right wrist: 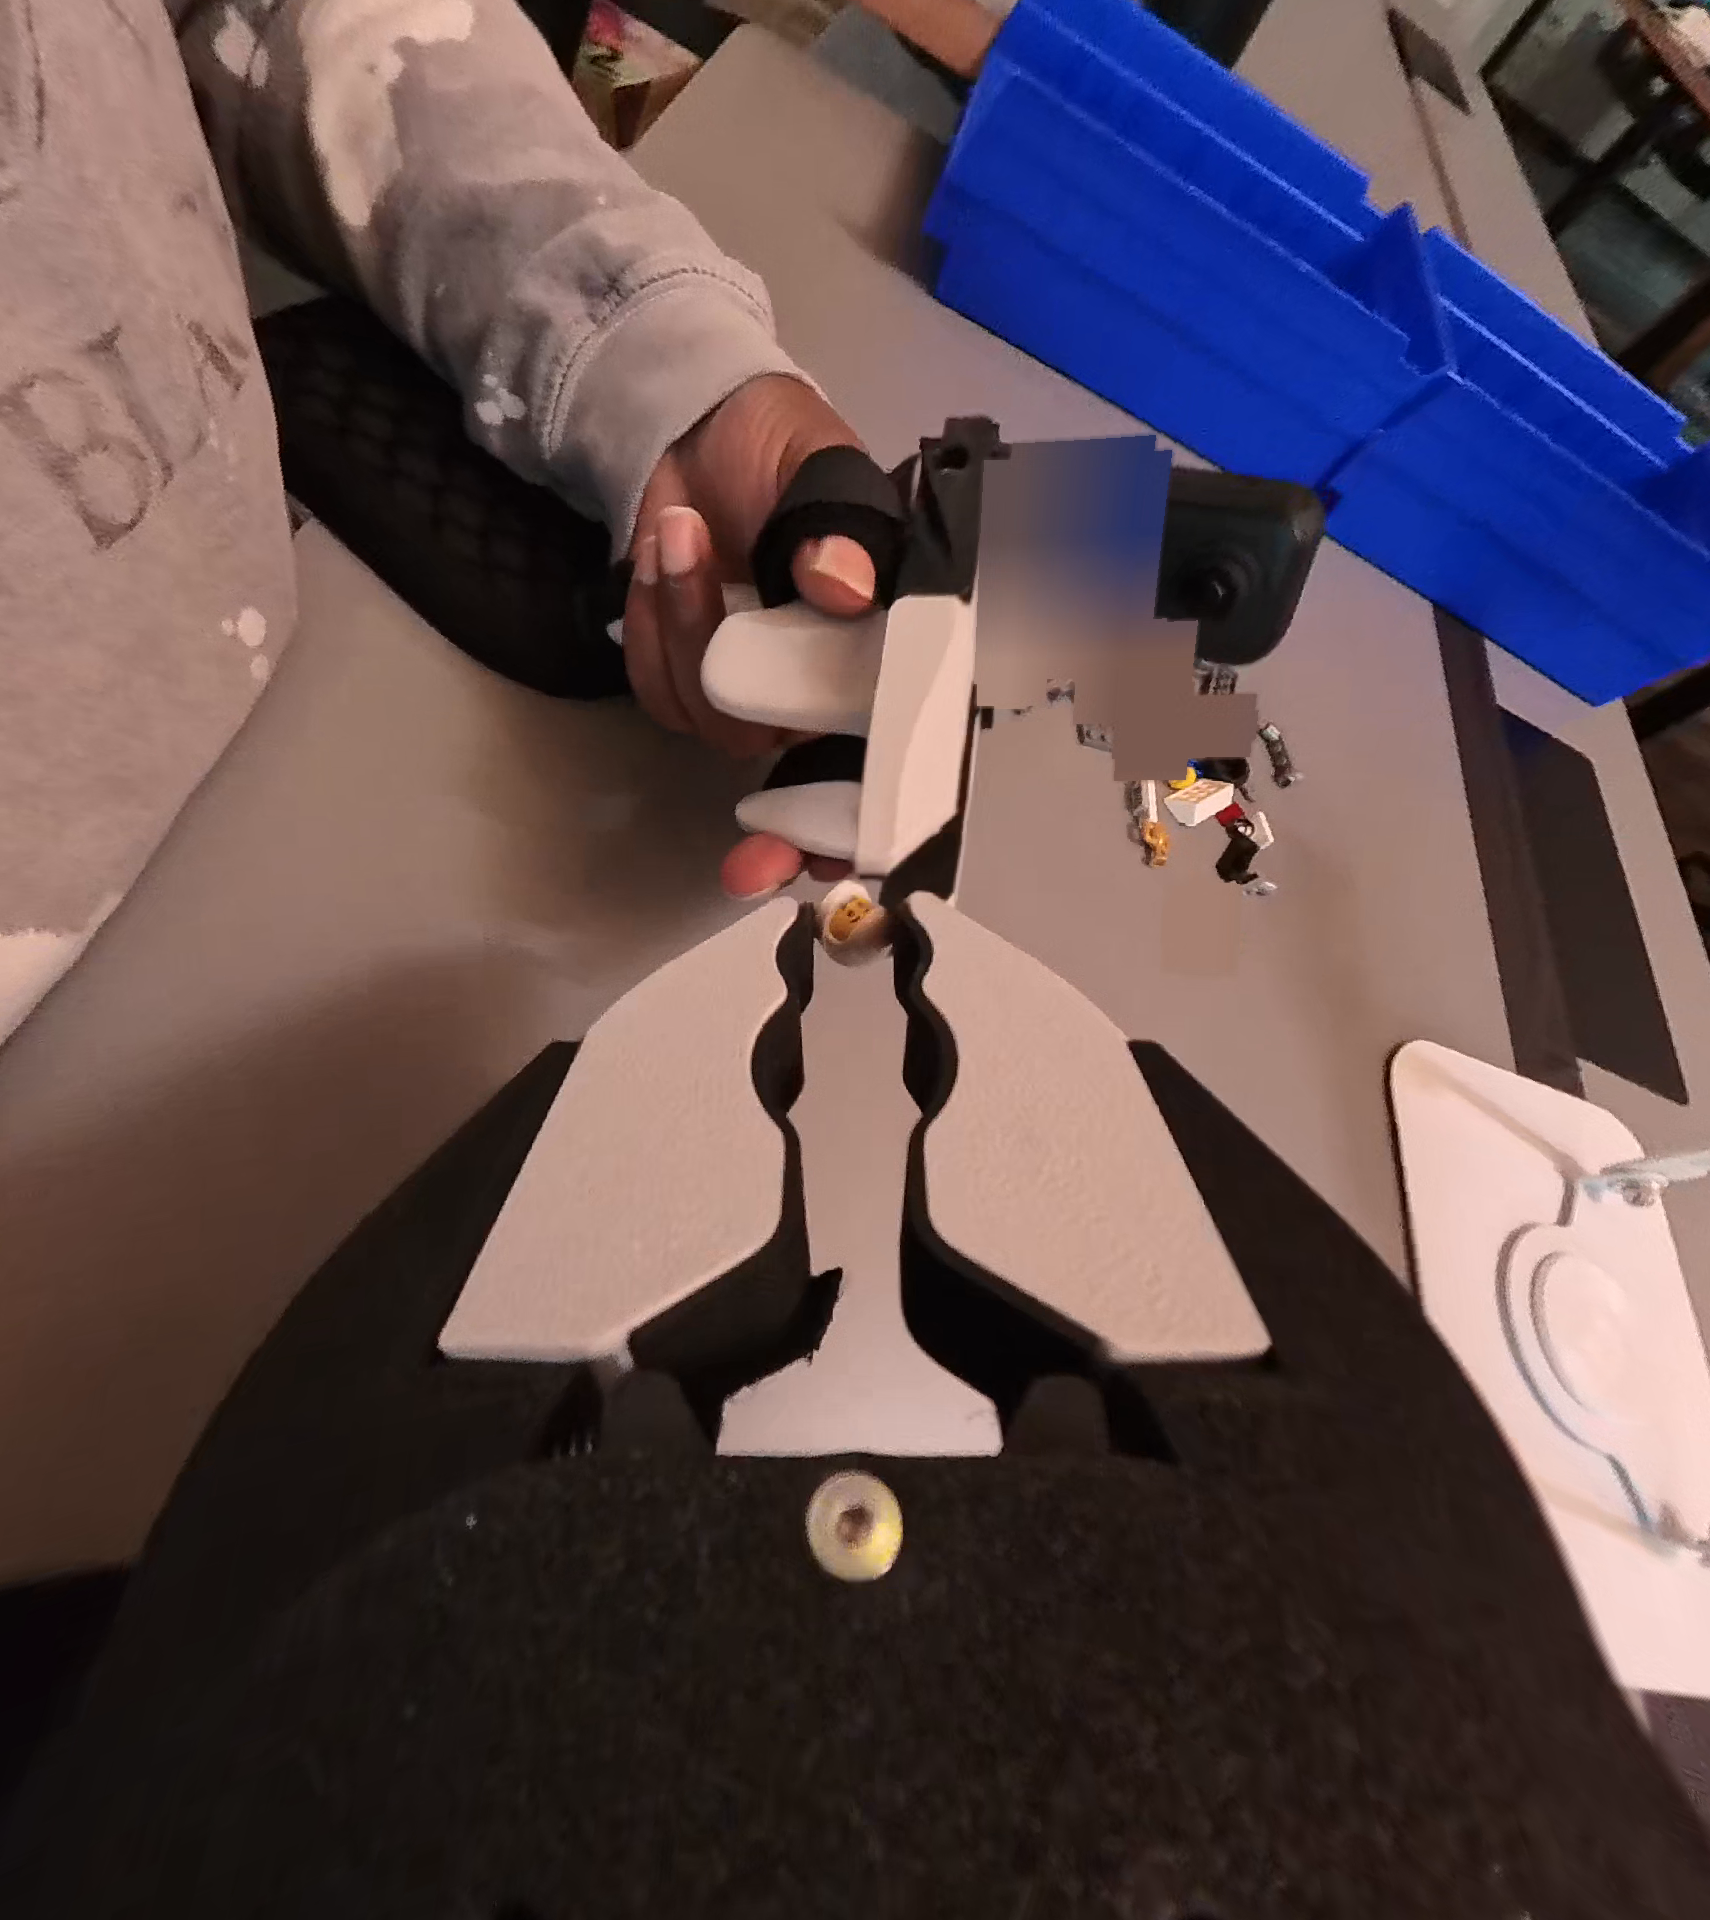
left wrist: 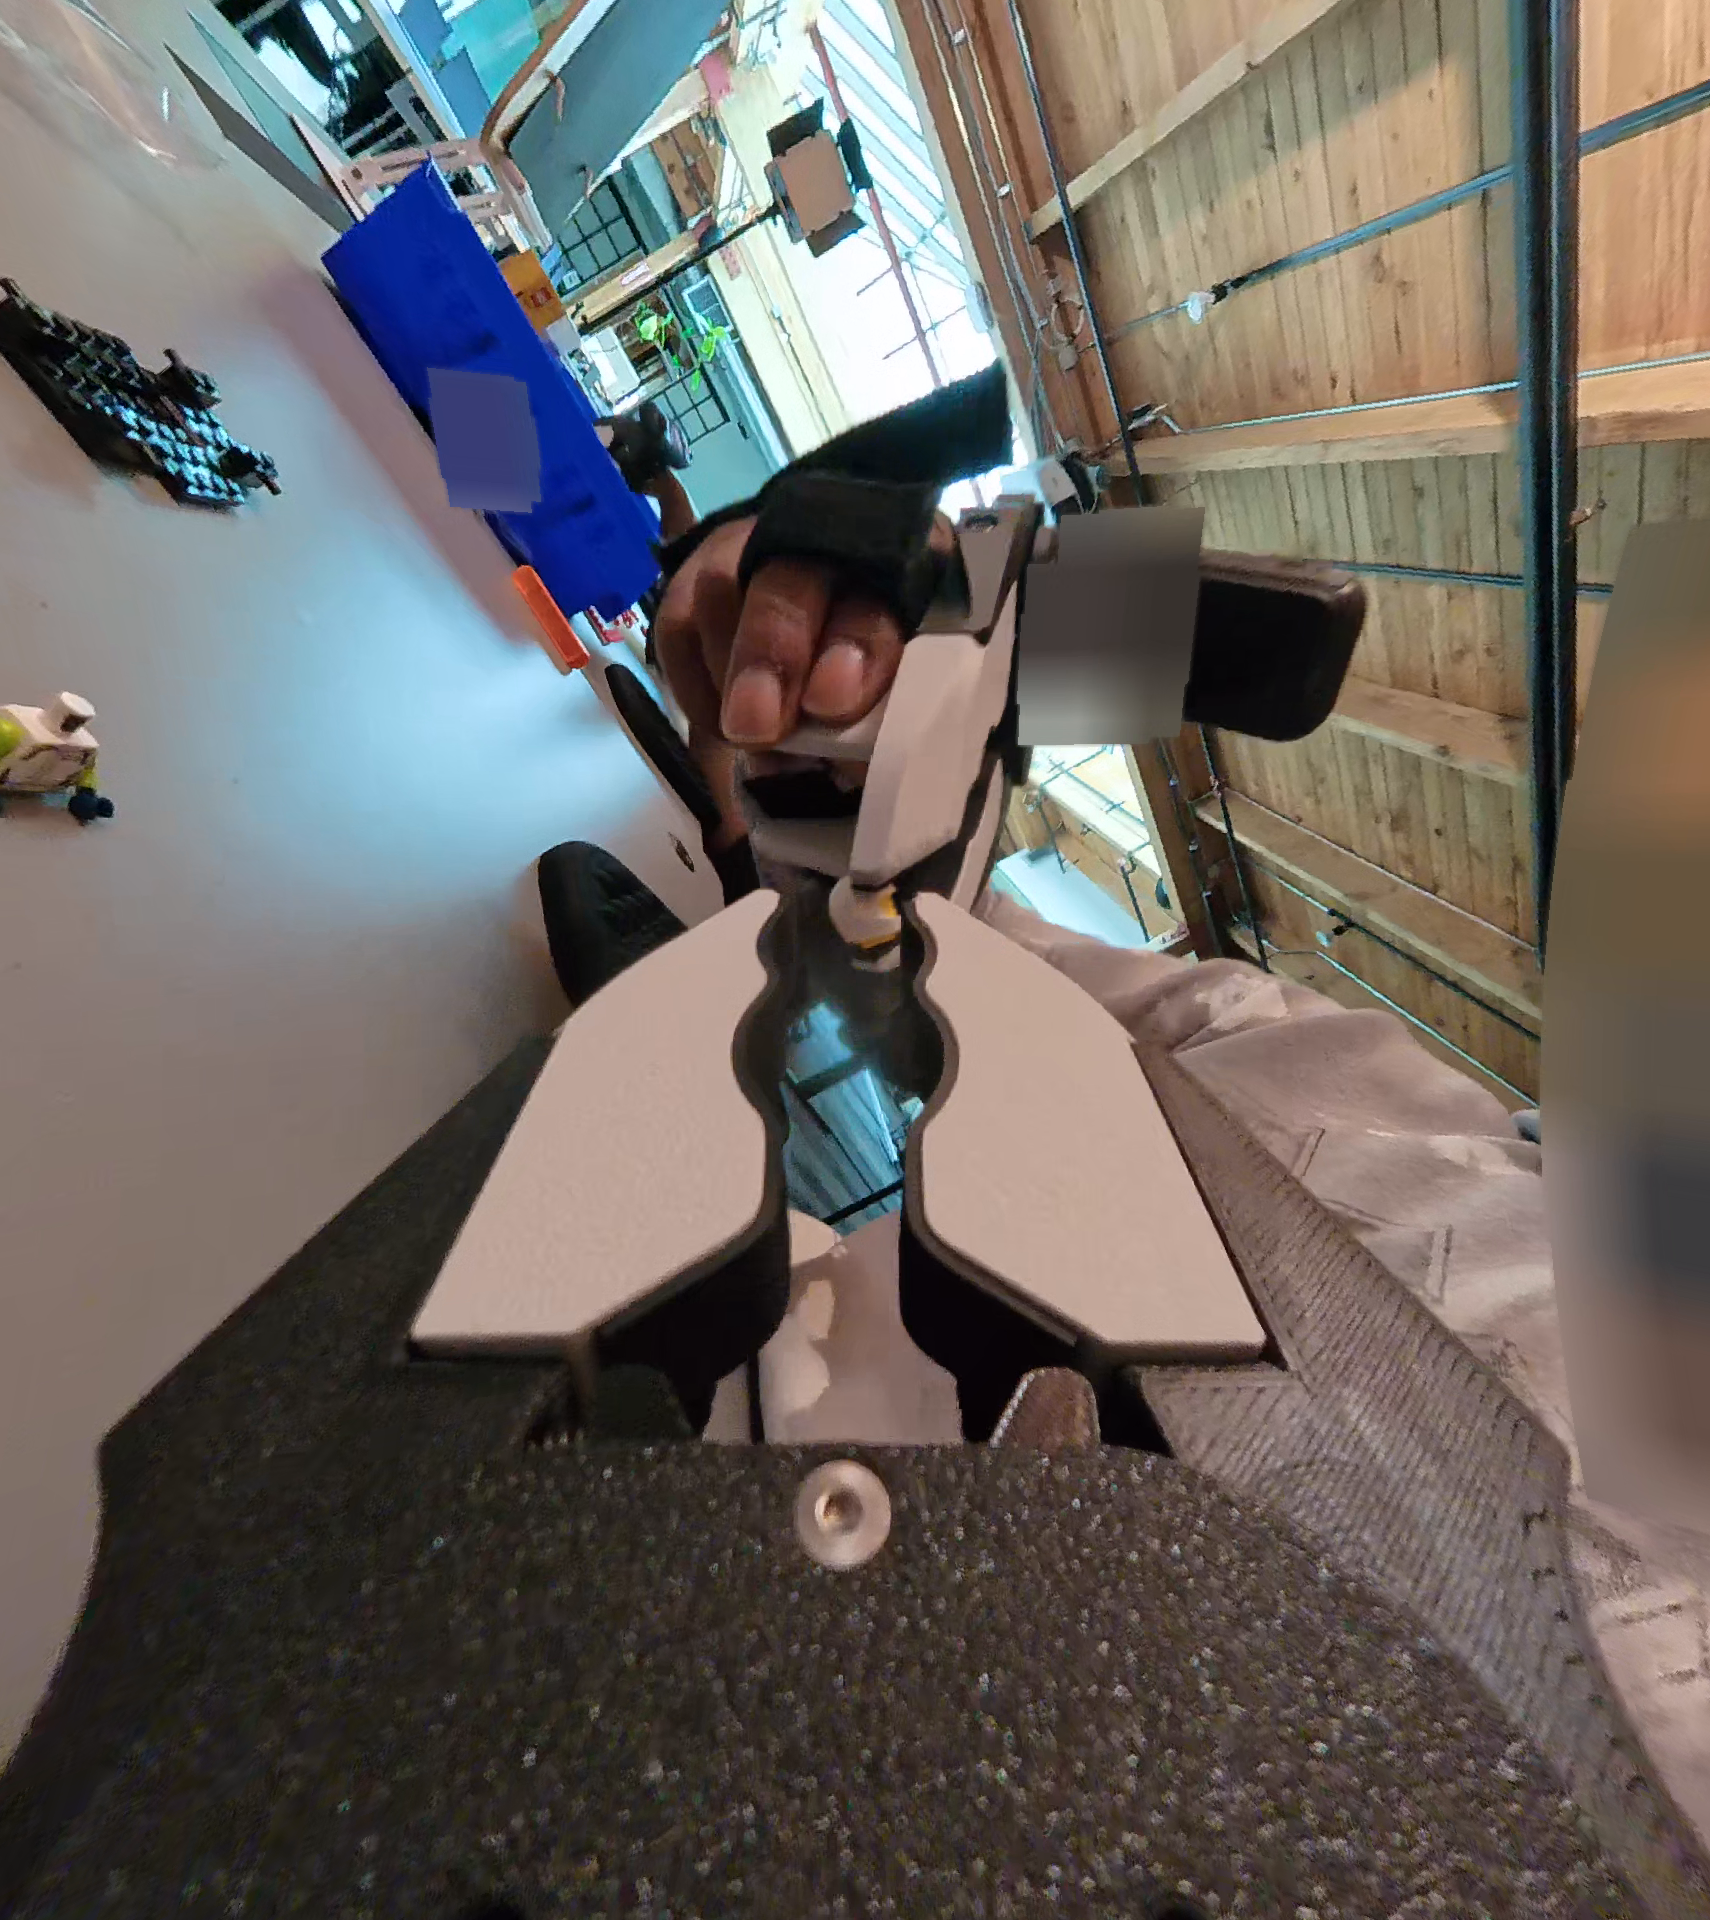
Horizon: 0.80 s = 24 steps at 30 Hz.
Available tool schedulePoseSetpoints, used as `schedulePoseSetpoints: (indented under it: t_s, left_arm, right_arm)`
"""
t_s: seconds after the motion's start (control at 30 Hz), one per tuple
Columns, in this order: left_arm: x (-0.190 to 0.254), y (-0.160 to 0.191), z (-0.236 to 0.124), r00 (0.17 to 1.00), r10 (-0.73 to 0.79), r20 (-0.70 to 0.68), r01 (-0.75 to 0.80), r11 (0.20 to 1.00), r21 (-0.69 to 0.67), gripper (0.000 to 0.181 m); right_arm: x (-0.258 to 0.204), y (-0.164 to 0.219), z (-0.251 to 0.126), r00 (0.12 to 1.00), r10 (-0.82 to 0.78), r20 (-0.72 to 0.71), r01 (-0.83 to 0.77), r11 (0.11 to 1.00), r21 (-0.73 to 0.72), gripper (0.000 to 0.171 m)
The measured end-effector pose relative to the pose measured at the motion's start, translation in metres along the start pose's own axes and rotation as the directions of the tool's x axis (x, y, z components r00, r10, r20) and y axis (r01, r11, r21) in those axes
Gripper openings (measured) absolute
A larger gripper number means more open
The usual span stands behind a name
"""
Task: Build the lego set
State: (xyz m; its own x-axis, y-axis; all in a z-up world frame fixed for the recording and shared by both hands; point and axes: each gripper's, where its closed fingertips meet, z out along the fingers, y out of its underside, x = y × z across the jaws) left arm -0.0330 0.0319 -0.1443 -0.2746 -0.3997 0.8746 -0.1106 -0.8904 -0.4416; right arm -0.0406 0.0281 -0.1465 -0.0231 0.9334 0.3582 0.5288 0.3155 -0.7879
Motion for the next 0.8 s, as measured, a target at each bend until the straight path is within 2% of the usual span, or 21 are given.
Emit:
schedulePoseSetpoints:
  t_s: [0.53, 0.63, 0.8]
  left_arm:
    - [0.008, 0.004, 0.002, 0.997, -0.017, -0.076, 0.015, 1.000, -0.024, 0.013]
    - [0.011, -0.001, 0.000, 0.996, -0.020, -0.092, 0.021, 1.000, 0.006, 0.013]
    - [0.019, -0.018, -0.008, 0.991, -0.005, -0.133, 0.019, 0.995, 0.102, 0.013]
  right_arm:
    - [0.002, -0.004, 0.006, 0.951, -0.244, 0.190, 0.279, 0.942, -0.186, 0.014]
    - [0.007, -0.007, 0.006, 0.957, -0.238, 0.163, 0.267, 0.946, -0.183, 0.014]
    - [0.021, -0.013, 0.010, 0.985, -0.170, -0.007, 0.166, 0.974, -0.154, 0.025]
